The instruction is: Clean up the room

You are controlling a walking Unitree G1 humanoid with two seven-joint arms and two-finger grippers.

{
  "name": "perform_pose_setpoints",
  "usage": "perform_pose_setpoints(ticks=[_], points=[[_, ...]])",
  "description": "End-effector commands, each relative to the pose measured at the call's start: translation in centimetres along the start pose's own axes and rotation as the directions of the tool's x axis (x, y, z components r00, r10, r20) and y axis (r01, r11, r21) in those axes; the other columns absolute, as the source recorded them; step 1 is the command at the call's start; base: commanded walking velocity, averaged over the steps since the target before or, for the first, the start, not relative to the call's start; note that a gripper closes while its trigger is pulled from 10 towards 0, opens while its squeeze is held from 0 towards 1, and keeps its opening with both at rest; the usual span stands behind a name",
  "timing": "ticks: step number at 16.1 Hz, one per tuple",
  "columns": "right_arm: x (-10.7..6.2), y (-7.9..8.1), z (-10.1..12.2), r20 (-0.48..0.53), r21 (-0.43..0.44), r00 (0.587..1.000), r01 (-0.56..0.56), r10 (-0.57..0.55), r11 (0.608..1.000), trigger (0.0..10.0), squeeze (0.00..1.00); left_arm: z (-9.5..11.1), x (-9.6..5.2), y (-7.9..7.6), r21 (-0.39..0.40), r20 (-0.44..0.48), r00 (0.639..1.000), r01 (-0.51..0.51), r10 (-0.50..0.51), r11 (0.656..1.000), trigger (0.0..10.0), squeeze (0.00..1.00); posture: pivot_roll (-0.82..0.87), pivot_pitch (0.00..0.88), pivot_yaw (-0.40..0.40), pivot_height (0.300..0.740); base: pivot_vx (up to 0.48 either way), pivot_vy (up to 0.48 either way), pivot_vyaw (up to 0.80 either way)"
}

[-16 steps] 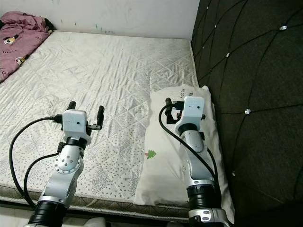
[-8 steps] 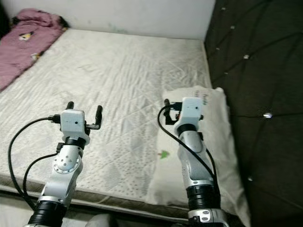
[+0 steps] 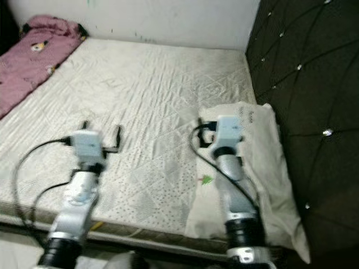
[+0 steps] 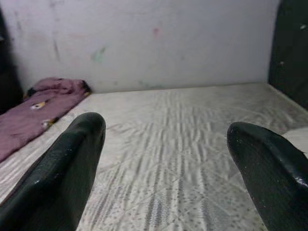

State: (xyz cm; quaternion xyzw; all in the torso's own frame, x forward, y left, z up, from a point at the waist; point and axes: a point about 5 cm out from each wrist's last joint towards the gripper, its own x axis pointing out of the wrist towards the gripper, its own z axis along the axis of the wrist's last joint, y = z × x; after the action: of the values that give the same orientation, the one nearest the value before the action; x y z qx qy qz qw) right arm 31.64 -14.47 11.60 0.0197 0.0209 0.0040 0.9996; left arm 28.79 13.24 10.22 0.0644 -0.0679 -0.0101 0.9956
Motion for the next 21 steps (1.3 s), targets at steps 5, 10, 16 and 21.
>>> perform_pose_setpoints(ticks=[5,10,16,21], points=[[0.0,0.8,-0.3,-0.015,-0.001,0.999,-0.029,0.029,1.0,10.0,0.0,0.1,0.0,0.9,0.02,-0.002,1.0,-0.018,0.018,1.0,10.0,0.0,0.05,0.0,0.01,0.74,0.0,0.48,0.0],[-0.3,0.9,-1.2,-0.066,-0.019,0.997,-0.04,0.039,0.999,10.0,0.0,0.0,0.0,0.8,0.022,-0.004,1.0,-0.018,0.019,1.0,10.0,0.0,0.05,0.0,0.005,0.74,0.0,0.477,0.0],[-0.3,1.1,-1.5,-0.088,-0.019,0.995,-0.053,0.051,0.998,10.0,0.0,-0.1,-0.2,0.9,-0.006,-0.014,0.999,-0.028,0.028,1.0,10.0,0.0,0.05,0.0,0.005,0.74,0.0,0.0,0.0],[-0.5,1.0,-2.0,-0.108,-0.023,0.993,-0.056,0.054,0.998,10.0,0.0,-0.5,-0.2,1.2,-0.019,-0.042,0.998,-0.045,0.044,0.999,10.0,0.0,0.05,0.0,0.007,0.74,0.0,0.288,-0.32]])
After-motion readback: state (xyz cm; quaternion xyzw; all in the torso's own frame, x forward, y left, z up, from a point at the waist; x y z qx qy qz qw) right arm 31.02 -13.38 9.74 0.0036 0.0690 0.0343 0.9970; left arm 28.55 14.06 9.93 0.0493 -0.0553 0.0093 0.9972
